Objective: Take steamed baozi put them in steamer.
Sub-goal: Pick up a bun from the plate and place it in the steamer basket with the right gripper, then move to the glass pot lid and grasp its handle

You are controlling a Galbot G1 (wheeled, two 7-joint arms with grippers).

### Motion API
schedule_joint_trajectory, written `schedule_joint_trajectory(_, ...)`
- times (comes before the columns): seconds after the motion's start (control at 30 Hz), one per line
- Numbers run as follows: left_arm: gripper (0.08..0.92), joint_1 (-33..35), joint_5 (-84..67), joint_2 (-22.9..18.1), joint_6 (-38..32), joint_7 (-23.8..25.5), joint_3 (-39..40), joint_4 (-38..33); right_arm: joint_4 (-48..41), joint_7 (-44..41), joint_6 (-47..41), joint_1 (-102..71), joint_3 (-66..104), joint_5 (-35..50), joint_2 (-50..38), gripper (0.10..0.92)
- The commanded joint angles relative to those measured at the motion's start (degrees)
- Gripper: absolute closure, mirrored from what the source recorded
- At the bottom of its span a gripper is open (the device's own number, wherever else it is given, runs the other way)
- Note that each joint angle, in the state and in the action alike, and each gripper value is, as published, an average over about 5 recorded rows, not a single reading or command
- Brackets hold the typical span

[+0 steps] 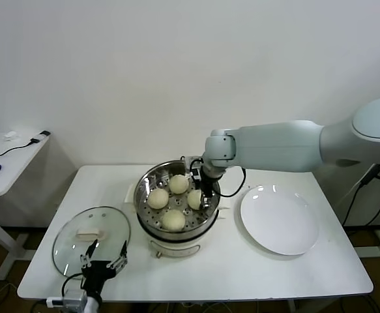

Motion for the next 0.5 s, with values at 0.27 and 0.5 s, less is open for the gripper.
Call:
schedule_joint_trajectory(0.27, 0.177, 0.25, -1.82, 0.32, 0.67, -0.47, -0.03, -1.16, -0.62, 1.54, 6.51, 1.09, 14.9, 5.84, -13.64, 0.203)
schedule_joint_trajectory(0.5, 0.177, -0.24, -6.79, 0.79, 0.45, -2.46, -0.27, -2.4, 1.67, 23.73, 8.49, -10.89, 34.48, 2.6, -26.29, 0.203)
